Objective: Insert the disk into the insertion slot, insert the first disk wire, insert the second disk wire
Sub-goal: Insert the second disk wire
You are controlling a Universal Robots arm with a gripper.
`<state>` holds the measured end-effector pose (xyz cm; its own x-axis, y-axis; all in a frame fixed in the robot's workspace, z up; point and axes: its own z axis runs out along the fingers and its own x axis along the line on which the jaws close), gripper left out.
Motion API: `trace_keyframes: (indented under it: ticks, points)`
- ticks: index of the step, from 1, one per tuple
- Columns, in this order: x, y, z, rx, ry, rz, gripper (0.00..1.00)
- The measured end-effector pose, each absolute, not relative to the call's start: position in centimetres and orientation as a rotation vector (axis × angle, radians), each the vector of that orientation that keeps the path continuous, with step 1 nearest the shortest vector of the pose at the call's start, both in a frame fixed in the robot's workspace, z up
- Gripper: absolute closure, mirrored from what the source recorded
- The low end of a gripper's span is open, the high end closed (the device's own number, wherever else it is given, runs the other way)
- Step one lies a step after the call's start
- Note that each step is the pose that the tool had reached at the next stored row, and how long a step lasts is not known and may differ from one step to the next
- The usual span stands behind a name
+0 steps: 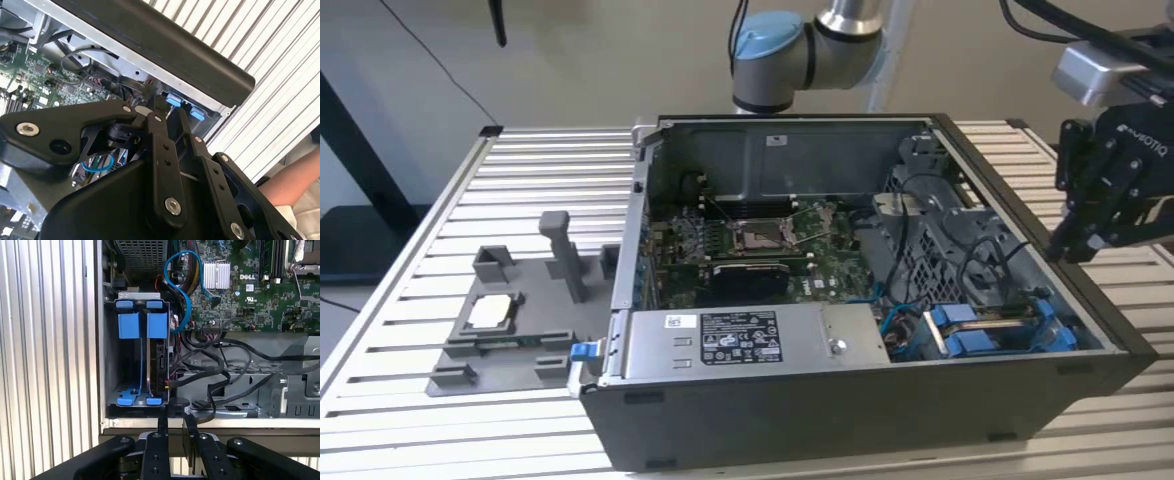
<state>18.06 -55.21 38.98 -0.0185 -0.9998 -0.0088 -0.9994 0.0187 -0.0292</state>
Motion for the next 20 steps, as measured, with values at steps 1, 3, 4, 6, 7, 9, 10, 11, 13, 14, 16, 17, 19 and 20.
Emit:
trace_keyframes:
  ticks: [1,3,4,6,7,9,10,11,13,14,16,17,19,20]
  points:
    - [18.2,-55.1,38.9,-2.184,2.226,-0.017,0.73]
    - [18.3,-55.0,38.9,-2.185,2.227,-0.012,0.73]
    - [18.4,-54.9,38.9,-2.184,2.226,-0.010,0.73]
    - [18.5,-54.8,38.8,-2.182,2.223,-0.003,0.73]
    - [18.6,-54.8,38.7,-2.181,2.222,-0.001,0.73]
    - [18.7,-54.7,38.6,-2.178,2.219,0.006,0.73]
    - [18.7,-54.6,38.6,-2.177,2.218,0.010,0.73]
    - [18.8,-54.6,38.5,-2.176,2.218,0.012,0.73]
    - [19.0,-54.5,38.3,-2.177,2.219,0.016,0.73]
    - [19.0,-54.4,38.2,-2.178,2.221,0.020,0.73]
    - [19.1,-54.3,38.0,-2.183,2.225,0.030,0.73]
    - [19.2,-54.2,38.0,-2.185,2.228,0.034,0.73]
    - [19.3,-54.1,37.8,-2.190,2.233,0.045,0.73]
    - [19.3,-54.1,37.7,-2.192,2.235,0.050,0.73]
